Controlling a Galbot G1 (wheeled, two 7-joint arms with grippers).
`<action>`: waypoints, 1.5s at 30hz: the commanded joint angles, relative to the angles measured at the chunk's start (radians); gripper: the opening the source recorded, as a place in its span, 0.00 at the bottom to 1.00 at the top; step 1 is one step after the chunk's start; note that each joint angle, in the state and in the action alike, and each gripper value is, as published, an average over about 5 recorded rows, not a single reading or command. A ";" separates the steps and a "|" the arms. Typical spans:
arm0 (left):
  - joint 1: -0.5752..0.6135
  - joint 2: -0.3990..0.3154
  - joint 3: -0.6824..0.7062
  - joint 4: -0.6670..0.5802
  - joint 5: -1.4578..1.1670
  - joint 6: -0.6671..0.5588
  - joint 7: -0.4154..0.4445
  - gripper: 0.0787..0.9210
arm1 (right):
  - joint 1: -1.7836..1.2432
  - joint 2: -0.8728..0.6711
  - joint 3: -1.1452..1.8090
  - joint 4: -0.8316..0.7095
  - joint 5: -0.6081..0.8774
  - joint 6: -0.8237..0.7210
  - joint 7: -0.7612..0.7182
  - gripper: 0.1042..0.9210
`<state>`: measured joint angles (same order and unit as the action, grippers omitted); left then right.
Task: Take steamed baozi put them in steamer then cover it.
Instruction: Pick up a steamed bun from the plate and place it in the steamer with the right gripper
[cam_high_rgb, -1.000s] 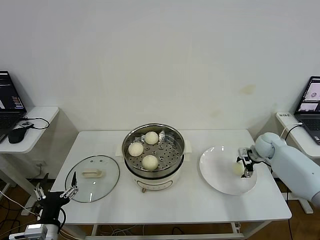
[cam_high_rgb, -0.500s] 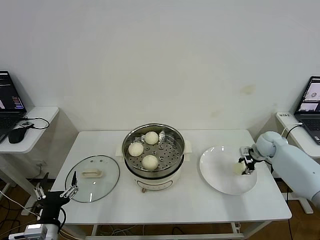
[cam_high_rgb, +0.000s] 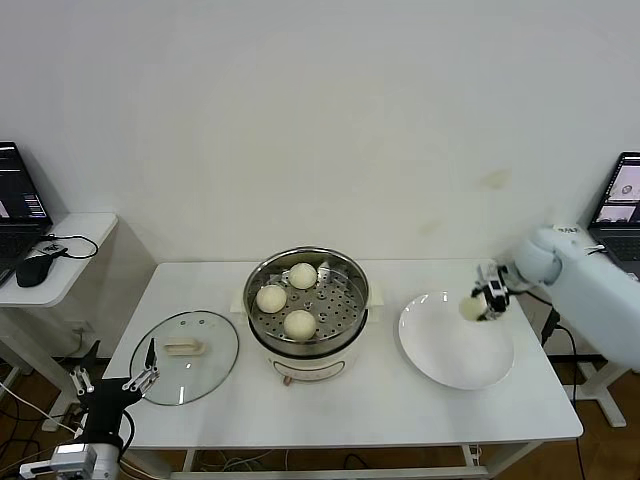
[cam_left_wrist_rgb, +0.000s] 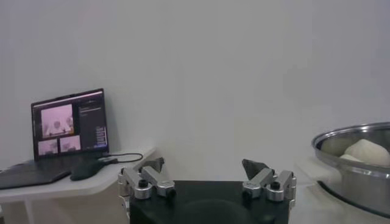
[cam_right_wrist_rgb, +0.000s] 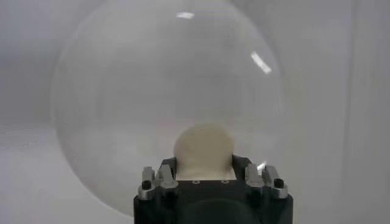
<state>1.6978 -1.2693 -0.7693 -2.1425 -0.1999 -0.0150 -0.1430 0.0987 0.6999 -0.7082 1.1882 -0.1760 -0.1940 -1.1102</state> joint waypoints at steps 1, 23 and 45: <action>-0.003 0.001 0.005 0.004 -0.001 0.000 0.001 0.88 | 0.381 0.020 -0.281 0.162 0.261 -0.130 0.006 0.59; -0.005 -0.004 0.000 0.008 -0.009 -0.006 0.000 0.88 | 0.415 0.429 -0.449 0.147 0.644 -0.412 0.212 0.60; -0.021 -0.008 -0.003 0.030 -0.017 -0.009 0.000 0.88 | 0.276 0.518 -0.446 -0.003 0.469 -0.447 0.228 0.60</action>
<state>1.6773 -1.2775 -0.7732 -2.1146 -0.2174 -0.0242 -0.1436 0.3984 1.1800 -1.1460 1.2148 0.3337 -0.6207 -0.8937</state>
